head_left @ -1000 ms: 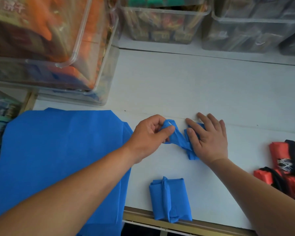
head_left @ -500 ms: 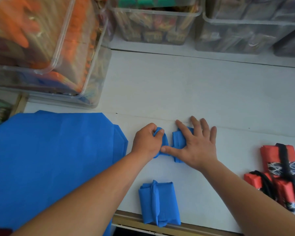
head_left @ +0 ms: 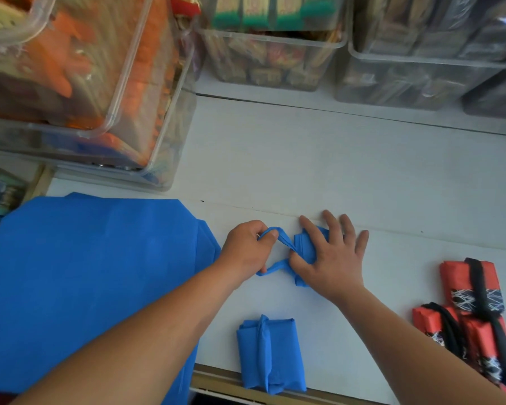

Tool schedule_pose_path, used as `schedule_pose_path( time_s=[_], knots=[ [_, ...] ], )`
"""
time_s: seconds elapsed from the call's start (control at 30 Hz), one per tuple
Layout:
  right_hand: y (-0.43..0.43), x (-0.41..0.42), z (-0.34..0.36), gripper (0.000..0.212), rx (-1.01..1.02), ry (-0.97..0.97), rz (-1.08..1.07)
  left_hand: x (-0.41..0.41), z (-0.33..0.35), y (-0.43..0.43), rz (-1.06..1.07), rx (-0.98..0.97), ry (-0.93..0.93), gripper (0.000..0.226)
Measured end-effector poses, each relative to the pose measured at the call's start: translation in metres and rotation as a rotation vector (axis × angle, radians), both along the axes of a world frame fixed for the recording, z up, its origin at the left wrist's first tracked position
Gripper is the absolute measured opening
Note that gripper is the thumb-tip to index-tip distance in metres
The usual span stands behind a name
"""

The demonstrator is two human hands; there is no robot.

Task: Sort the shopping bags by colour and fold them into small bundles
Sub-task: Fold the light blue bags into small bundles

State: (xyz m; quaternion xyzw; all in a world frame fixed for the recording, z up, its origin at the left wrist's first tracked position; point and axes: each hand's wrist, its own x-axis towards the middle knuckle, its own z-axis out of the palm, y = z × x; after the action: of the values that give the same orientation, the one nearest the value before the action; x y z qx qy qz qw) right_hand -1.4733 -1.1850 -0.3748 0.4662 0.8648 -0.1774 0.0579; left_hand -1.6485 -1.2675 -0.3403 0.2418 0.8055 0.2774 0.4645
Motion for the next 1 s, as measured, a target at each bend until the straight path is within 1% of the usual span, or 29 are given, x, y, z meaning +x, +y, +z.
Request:
schedule_pose_path(
  time_s=[0.1,0.17,0.23,0.27,0.3,0.33,0.37,0.4,0.43,0.53,0.57,0.63,0.67,0.73,0.8,0.87,0.93,1.0],
  knots=[
    [0.004,0.010,0.000,0.064,-0.053,0.049,0.059,0.004,-0.003,0.008,-0.009,-0.054,0.046,0.033],
    [0.004,0.016,0.000,0.059,-0.065,0.084,0.073,0.005,-0.003,0.011,-0.021,-0.079,0.039,0.035],
    [0.000,0.020,0.004,0.059,0.016,0.088,0.012,0.006,-0.003,0.010,-0.035,-0.097,0.045,0.037],
    [-0.002,0.021,0.009,0.064,0.069,0.073,-0.075,0.006,-0.002,0.010,-0.040,-0.103,0.051,0.038],
    [-0.003,0.021,0.014,0.075,0.095,0.048,-0.193,0.006,-0.001,0.009,-0.039,-0.107,0.053,0.038],
    [-0.004,0.020,0.024,0.088,0.046,0.014,-0.324,0.006,0.000,0.008,-0.036,-0.106,0.050,0.038],
    [-0.003,0.018,0.032,0.098,-0.058,-0.005,-0.445,0.006,0.001,0.007,-0.031,-0.102,0.043,0.038],
    [-0.003,0.017,0.037,0.102,-0.177,-0.005,-0.547,0.007,0.002,0.006,-0.026,-0.098,0.034,0.037],
    [-0.003,0.016,0.039,0.101,-0.273,0.010,-0.625,0.008,0.004,0.005,-0.026,-0.097,0.027,0.037],
    [0.000,0.012,0.038,0.091,-0.416,0.151,-0.819,0.015,0.010,0.000,-0.037,-0.083,0.021,0.038],
    [0.002,0.010,0.038,0.082,-0.479,0.237,-0.887,0.017,0.012,-0.001,-0.037,-0.073,0.017,0.038],
    [0.005,0.010,0.041,0.052,-0.639,0.416,-0.988,0.020,0.016,-0.005,-0.027,-0.050,0.004,0.037],
    [0.005,0.011,0.044,0.040,-0.711,0.496,-1.015,0.021,0.018,-0.007,-0.024,-0.043,-0.001,0.037],
    [0.000,0.016,0.052,0.032,-0.781,0.628,-1.001,0.021,0.023,-0.011,-0.002,-0.039,-0.031,0.036],
    [-0.007,0.026,0.069,0.029,-0.762,0.710,-0.881,0.018,0.031,-0.014,0.086,-0.061,-0.122,0.035],
    [-0.013,0.042,0.098,0.027,-0.723,0.765,-0.699,0.016,0.046,-0.018,0.167,-0.111,-0.231,0.036],
    [-0.017,0.060,0.133,0.030,-0.722,0.795,-0.475,0.015,0.066,-0.021,0.158,-0.145,-0.301,0.035],
    [-0.023,0.077,0.166,0.035,-0.636,0.727,-0.195,0.021,0.091,-0.022,0.096,-0.142,-0.355,0.033]
  ],
)
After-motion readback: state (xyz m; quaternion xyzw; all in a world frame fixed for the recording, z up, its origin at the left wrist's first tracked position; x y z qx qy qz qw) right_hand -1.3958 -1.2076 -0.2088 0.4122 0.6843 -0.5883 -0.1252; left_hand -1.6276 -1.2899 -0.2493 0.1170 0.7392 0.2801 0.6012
